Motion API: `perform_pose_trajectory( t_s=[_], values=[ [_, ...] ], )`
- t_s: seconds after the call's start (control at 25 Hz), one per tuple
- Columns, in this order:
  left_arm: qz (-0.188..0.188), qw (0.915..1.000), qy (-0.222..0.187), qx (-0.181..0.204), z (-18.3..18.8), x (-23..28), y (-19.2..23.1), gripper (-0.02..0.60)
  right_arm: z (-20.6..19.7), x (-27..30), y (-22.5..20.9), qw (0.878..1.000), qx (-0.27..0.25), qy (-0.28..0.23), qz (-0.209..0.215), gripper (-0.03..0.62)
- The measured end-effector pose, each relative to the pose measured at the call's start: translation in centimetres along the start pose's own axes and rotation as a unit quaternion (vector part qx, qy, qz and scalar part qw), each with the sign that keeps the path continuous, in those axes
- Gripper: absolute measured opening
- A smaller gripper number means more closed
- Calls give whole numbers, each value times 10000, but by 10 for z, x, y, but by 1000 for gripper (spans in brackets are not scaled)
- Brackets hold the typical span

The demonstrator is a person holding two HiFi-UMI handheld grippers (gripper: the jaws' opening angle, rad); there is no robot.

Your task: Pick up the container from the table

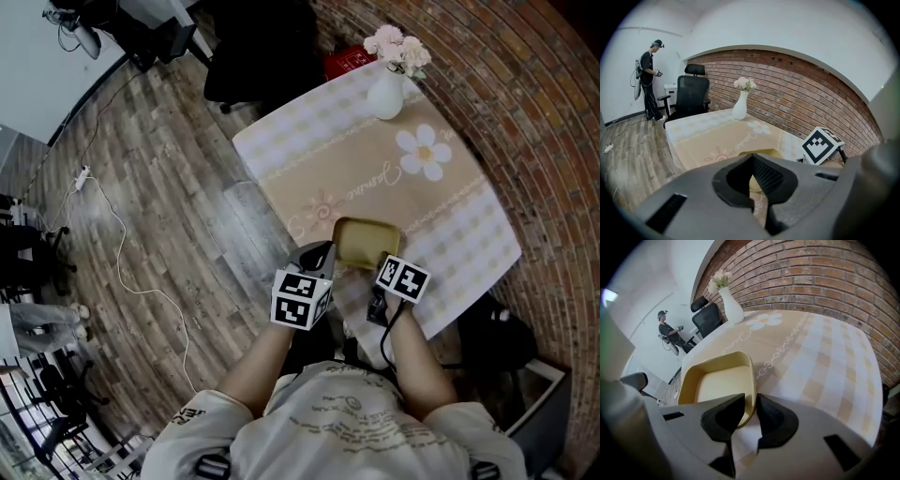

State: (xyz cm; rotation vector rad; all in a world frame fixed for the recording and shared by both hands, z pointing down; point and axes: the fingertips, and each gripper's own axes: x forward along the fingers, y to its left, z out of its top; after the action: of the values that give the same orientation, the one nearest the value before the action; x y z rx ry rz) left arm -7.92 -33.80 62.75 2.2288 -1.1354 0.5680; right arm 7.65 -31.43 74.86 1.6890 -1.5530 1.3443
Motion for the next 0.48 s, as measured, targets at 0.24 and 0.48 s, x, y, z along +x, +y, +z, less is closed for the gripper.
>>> perform_pose_trajectory(
  t_s=[0.24,0.48],
  values=[
    [21,10000,-29,-5,1,-3,2,5,1,3,1,10000,-54,24,-31,50],
    [52,10000,-70,-4,2,-9,3,5,2,2,1,9999,-72,51,-127,28]
  ],
)
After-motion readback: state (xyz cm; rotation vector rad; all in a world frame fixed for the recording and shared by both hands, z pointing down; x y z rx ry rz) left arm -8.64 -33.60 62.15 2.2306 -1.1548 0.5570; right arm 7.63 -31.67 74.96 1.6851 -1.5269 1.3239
